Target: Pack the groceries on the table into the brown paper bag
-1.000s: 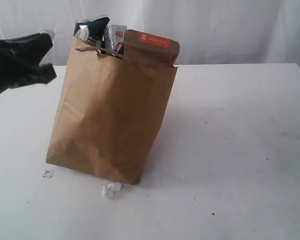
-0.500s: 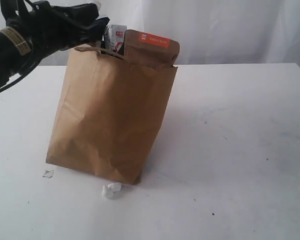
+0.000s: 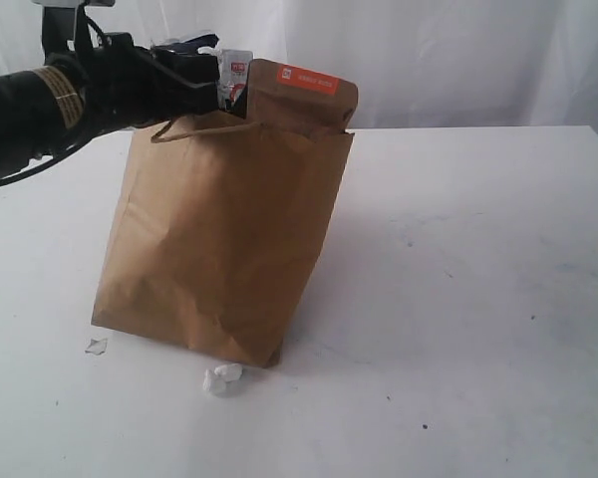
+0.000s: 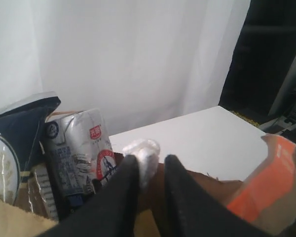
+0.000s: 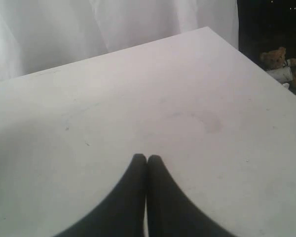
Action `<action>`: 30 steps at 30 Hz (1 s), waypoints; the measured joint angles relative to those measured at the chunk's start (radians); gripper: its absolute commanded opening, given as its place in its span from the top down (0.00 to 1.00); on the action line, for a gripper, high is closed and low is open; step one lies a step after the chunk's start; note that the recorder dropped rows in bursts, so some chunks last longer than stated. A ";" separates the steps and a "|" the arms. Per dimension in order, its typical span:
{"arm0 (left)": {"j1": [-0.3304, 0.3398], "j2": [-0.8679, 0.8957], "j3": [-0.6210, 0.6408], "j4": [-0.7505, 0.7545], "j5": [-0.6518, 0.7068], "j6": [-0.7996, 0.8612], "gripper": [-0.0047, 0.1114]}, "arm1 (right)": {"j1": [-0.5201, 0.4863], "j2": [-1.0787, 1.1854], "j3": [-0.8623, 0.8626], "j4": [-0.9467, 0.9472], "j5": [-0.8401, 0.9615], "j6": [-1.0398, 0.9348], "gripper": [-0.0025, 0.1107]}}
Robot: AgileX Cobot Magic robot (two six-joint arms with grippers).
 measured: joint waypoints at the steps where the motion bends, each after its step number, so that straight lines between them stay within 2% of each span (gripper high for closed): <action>1: 0.000 0.000 0.000 0.008 0.004 -0.016 0.55 | 0.000 0.000 0.000 0.000 0.000 0.000 0.98; 4: 0.000 0.000 0.000 0.024 0.008 -0.038 0.45 | 0.000 0.000 0.000 0.000 0.000 0.000 0.98; 8: 0.000 0.000 0.000 0.024 0.009 -0.042 0.41 | 0.000 0.000 0.000 0.000 0.000 0.000 0.98; 14: 0.000 -0.052 0.000 0.045 0.031 -0.046 0.42 | 0.000 0.000 0.000 0.000 0.000 0.000 0.98; 18: 0.000 -0.095 -0.001 0.103 0.118 -0.048 0.45 | 0.000 0.000 0.000 0.000 0.000 0.000 0.98; 25: 0.000 -0.155 -0.002 0.360 0.231 -0.190 0.45 | 0.000 0.000 0.000 0.000 0.000 0.000 0.98; 30: 0.000 -0.200 -0.002 0.420 0.265 -0.225 0.45 | 0.000 0.000 0.000 0.000 0.000 0.000 0.98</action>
